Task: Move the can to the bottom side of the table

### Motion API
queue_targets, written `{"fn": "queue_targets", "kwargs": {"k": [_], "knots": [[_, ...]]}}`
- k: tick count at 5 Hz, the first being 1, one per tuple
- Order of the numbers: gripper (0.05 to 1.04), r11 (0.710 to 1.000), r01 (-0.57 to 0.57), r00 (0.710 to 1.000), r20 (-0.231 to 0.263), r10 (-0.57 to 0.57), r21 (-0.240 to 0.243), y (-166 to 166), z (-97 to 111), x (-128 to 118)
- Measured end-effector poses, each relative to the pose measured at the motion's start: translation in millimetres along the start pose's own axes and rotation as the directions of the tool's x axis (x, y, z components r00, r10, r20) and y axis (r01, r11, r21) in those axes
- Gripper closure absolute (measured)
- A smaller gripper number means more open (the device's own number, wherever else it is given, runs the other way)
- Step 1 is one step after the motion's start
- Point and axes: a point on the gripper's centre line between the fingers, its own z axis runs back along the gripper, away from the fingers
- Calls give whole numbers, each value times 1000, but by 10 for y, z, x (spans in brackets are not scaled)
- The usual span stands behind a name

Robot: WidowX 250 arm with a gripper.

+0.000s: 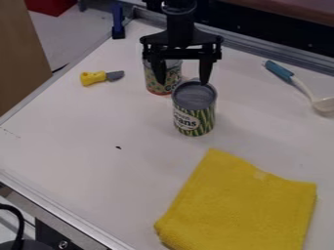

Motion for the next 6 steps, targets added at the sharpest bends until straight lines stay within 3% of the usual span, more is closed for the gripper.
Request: {"fn": "queue_targets", "kwargs": {"k": [1, 2, 3, 4, 5, 6], "knots": [[83, 1000, 4, 999, -36, -3, 14, 27, -116, -57], [83, 998, 66, 998, 16, -66, 12, 74, -84, 80], [83, 983, 182, 983, 36, -181, -18, 114, 46, 324], [83, 971, 237, 966, 97, -239, 32, 165, 147, 555], [83, 932, 340, 932, 85, -351, 122, 236, -10, 900], [83, 911, 392, 912, 75, -403, 124, 276, -76, 1198]]}}
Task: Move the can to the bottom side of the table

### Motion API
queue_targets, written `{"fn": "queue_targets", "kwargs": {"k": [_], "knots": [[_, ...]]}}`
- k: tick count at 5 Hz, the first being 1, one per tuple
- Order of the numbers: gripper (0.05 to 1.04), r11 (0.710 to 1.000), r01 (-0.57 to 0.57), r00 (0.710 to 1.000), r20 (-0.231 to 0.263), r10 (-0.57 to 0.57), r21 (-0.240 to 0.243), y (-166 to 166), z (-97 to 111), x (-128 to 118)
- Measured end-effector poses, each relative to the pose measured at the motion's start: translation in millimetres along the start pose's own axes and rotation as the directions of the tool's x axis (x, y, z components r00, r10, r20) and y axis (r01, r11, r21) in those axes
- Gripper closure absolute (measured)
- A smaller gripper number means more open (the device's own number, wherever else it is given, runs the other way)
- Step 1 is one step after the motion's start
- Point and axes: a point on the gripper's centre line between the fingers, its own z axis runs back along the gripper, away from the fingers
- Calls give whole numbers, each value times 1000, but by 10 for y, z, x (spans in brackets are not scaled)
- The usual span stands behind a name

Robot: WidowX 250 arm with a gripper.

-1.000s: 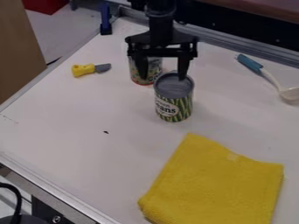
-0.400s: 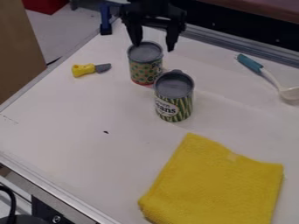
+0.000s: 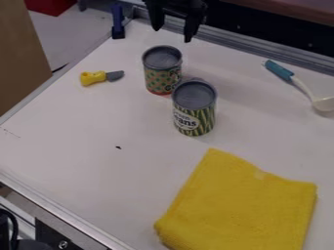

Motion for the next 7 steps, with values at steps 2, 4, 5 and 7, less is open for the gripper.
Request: {"fn": "queue_targets", "kwargs": {"k": [2, 4, 5, 7], "knots": [[83, 999, 51, 997, 56, -50, -8, 94, -148, 254], [83, 993, 105, 994, 14, -105, -54, 64, -393, 233], [83, 993, 106, 994, 13, -105, -47, 73, -555, 132], [83, 996, 60, 997, -36, -62, -66, 102, -579, -200]]}}
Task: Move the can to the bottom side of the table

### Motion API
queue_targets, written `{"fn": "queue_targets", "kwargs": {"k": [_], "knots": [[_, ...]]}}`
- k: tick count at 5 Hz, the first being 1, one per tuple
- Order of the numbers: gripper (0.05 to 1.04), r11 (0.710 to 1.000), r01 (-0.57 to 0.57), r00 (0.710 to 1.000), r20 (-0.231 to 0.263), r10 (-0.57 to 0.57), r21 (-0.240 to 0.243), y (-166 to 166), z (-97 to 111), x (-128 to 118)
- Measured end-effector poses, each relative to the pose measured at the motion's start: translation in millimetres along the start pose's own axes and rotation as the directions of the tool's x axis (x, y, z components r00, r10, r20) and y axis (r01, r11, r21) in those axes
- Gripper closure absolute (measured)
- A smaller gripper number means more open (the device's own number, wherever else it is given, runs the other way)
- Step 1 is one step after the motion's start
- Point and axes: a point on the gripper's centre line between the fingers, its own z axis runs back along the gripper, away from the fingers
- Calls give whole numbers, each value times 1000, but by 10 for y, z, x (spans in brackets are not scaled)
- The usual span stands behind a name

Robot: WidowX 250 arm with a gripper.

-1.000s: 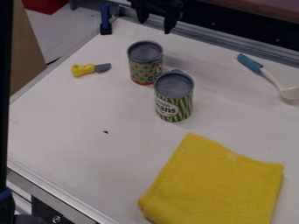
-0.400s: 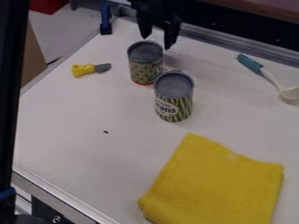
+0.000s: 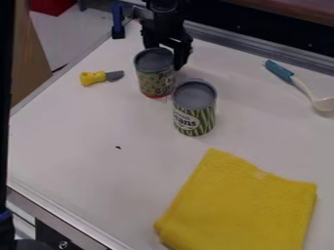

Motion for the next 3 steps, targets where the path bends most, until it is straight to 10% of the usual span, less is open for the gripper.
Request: {"fn": "queue_targets", "kwargs": {"k": [3], "knots": [[83, 985, -150, 985, -76, 157, 87, -92, 97, -643]]}}
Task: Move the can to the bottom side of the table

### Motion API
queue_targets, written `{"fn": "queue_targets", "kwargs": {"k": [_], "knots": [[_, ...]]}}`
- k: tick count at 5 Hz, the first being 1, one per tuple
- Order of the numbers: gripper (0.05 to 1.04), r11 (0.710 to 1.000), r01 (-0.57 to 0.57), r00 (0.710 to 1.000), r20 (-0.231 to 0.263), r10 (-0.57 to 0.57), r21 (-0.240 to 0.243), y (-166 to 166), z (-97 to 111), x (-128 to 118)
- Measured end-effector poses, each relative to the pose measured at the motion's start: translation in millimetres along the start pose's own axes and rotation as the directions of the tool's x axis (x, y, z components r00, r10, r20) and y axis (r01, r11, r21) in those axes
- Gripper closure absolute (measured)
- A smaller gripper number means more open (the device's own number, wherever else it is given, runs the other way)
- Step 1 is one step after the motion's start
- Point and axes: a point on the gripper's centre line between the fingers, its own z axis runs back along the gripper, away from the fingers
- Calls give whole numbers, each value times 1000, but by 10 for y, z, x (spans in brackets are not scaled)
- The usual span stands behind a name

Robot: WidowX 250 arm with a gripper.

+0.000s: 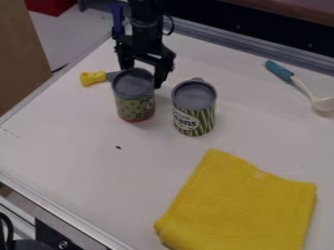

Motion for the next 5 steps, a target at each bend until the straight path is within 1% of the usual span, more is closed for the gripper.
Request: {"fn": "queue_targets", "kwargs": {"k": [1, 2, 3, 4, 5], "knots": [[83, 996, -84, 996, -27, 83, -14, 4, 54, -214], [83, 995, -87, 996, -40, 85, -50, 14, 98, -405], [83, 990, -115, 990, -84, 109, -78, -19, 92, -579], [83, 992, -114, 991, -72, 110, -54, -47, 113, -746], [83, 996, -81, 991, -112, 77, -34, -116, 51, -951]]}}
